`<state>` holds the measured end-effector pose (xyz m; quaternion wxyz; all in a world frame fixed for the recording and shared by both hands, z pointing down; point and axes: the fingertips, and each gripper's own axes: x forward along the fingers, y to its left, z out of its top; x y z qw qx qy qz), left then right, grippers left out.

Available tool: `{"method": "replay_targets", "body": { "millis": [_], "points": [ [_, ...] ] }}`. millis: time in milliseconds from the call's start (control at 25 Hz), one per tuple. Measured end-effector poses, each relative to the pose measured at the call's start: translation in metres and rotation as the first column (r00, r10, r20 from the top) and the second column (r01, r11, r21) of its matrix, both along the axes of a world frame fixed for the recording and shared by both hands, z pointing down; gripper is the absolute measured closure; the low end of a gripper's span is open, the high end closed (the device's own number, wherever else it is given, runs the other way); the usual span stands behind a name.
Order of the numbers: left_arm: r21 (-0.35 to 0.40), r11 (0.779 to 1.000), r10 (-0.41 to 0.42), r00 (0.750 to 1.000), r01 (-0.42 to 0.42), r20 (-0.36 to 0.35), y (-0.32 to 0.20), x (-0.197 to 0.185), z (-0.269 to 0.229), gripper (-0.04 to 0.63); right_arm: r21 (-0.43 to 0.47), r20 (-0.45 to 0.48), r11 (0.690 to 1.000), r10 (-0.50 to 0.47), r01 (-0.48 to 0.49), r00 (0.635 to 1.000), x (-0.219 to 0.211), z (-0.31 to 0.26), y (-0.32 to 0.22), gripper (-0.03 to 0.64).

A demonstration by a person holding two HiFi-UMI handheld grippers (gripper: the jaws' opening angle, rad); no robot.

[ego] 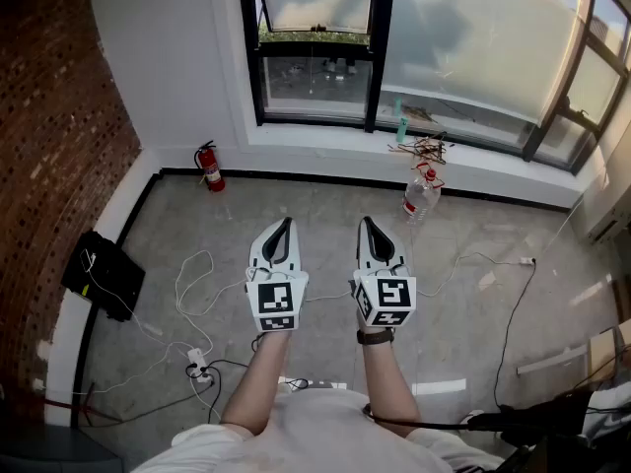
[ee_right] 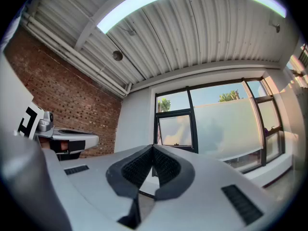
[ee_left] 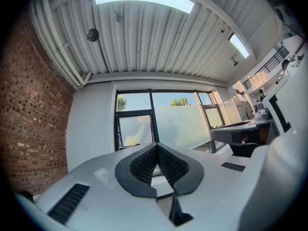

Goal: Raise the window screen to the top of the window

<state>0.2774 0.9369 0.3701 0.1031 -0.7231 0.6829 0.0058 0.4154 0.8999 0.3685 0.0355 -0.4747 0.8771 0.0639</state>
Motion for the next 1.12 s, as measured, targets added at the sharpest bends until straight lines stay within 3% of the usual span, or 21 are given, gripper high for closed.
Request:
{"method": "replay_targets", "body": {
  "millis": [240, 480, 680, 920, 1120],
  "points": [
    [0.004, 1.0, 0.005, 1.0, -0.005, -0.008, -0.001, 0.036, 0.007, 0.595, 0.012, -0.009, 1.0, -0.018, 0.018, 1.0, 0.029, 0.003, 0.002, 0.615],
    [-0.039, 0.999, 0.026, 1.0, -0.025, 0.011, 0.006, 0.066, 0.026, 0.595, -0.033, 0.037, 0.999, -0.017, 0.018, 0.999, 0.053, 0.023, -0.002, 0.615],
    [-0.052, 0.998, 0.016, 1.0, -0.017, -0.022, -0.005, 0.062, 0.038, 0.595, -0.01, 0.006, 0.999, -0.032, 0.032, 0.999, 0.044, 0.035, -0.003, 0.615],
    [-0.032, 0.996, 0.081, 0.996, -0.083, -0.041, -0.031, 0.072, 0.044, 0.595, -0.03, 0.019, 0.999, -0.036, 0.037, 0.999, 0.04, 0.044, -0.028, 0.615],
    [-0.001, 0.996, 0.089, 0.993, -0.09, -0.076, -0.053, 0.027, 0.037, 0.595, -0.041, -0.005, 0.996, -0.082, 0.082, 0.997, -0.008, 0.043, -0.048, 0.615]
  ]
}}
